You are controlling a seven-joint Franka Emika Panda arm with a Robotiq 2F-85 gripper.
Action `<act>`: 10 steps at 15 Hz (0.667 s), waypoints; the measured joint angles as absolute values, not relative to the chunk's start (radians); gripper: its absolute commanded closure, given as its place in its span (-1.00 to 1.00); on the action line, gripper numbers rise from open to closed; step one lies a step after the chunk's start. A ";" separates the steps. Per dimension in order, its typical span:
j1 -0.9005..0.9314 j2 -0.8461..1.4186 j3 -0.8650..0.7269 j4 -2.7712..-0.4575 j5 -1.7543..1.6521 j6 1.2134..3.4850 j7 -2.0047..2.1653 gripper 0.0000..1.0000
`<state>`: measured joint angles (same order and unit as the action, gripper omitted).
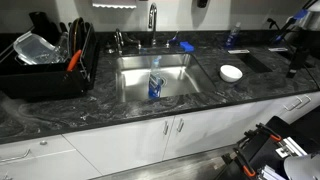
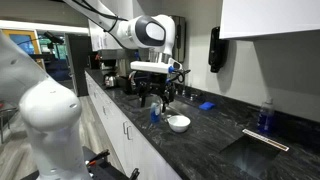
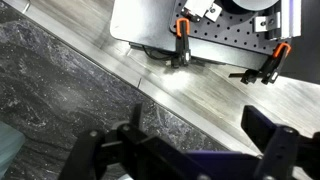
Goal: Pick up the bowl and put it in the sink, then pick up the bottle from the sink and put it on the counter
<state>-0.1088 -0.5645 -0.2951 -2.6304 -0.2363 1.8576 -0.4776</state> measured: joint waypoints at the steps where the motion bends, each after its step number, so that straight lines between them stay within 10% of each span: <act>1: -0.109 -0.565 -0.295 -2.630 -0.236 1.858 -0.478 -1.00; 10: -0.108 -0.535 -0.292 -2.631 -0.125 1.953 -0.353 -1.00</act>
<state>-0.1081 -0.5353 -0.2918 -2.6311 -0.1246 1.9535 -0.3533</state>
